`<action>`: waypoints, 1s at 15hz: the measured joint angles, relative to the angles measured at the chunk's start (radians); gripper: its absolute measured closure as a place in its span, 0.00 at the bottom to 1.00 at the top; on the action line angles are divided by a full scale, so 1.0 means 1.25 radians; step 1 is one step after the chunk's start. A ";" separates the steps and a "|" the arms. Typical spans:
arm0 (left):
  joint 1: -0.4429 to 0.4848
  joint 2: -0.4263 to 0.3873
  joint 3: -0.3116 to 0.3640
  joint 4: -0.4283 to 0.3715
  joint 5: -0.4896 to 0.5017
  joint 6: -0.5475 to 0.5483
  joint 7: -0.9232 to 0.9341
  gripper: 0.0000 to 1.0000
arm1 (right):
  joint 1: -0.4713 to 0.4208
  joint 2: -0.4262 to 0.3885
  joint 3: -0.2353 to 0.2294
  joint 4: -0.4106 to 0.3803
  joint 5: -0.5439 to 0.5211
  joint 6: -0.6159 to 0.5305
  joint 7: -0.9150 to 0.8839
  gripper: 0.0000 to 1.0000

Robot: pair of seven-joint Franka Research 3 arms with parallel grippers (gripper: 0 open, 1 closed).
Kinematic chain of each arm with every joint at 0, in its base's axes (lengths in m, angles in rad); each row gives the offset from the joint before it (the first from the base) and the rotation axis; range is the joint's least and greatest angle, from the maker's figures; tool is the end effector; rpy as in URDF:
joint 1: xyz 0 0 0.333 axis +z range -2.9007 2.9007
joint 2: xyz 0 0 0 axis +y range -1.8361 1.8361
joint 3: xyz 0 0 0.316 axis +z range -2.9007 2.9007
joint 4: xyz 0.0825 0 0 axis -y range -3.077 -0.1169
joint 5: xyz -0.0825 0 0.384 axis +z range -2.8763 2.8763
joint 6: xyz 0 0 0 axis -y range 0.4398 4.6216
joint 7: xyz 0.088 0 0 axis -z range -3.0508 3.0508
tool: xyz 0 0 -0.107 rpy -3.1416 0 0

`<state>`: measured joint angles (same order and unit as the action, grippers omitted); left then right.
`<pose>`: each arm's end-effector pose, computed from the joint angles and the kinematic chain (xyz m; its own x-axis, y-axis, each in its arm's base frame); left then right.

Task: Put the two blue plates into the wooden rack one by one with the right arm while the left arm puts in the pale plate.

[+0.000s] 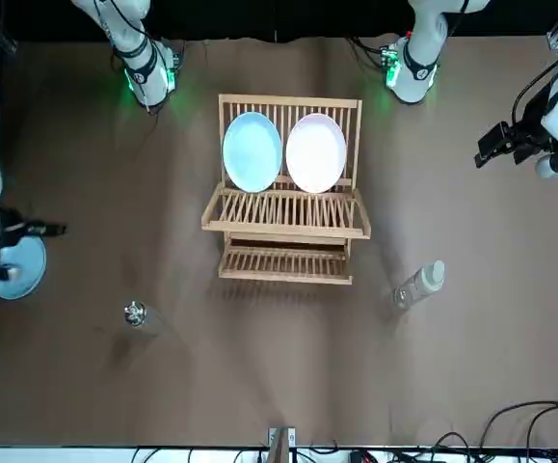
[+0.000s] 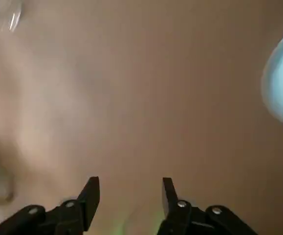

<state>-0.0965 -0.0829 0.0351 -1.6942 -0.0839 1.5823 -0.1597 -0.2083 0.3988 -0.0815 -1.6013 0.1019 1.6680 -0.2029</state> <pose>0.5265 -0.0405 0.6125 0.9942 0.0983 -0.0425 0.1015 -0.9915 0.0809 0.6087 -0.1654 0.3784 0.9480 -0.0874 -0.3059 -0.1311 -0.9834 -0.1253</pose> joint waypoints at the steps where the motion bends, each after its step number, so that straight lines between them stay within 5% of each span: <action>1: 0.000 0.000 0.000 0.002 0.000 0.002 0.000 0.00 | -0.031 0.013 0.000 0.000 -0.007 0.079 -0.036 0.40; 5: -0.008 0.003 -0.002 0.007 0.023 0.002 0.001 0.00 | -0.159 0.059 -0.001 -0.008 -0.030 0.244 -0.252 0.30; 8: -0.015 0.004 -0.005 0.013 0.032 0.003 0.001 0.00 | -0.280 0.077 -0.001 -0.087 -0.031 0.444 -0.400 0.30; 15: -0.021 0.004 -0.008 0.018 0.032 0.003 0.002 0.00 | -0.344 0.142 0.000 -0.152 -0.034 0.655 -0.433 0.27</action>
<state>-0.1223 -0.0776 0.0252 -1.6718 -0.0438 1.5864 -0.1570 -0.6385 0.5766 -0.0818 -1.7915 0.0588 2.4864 -0.7443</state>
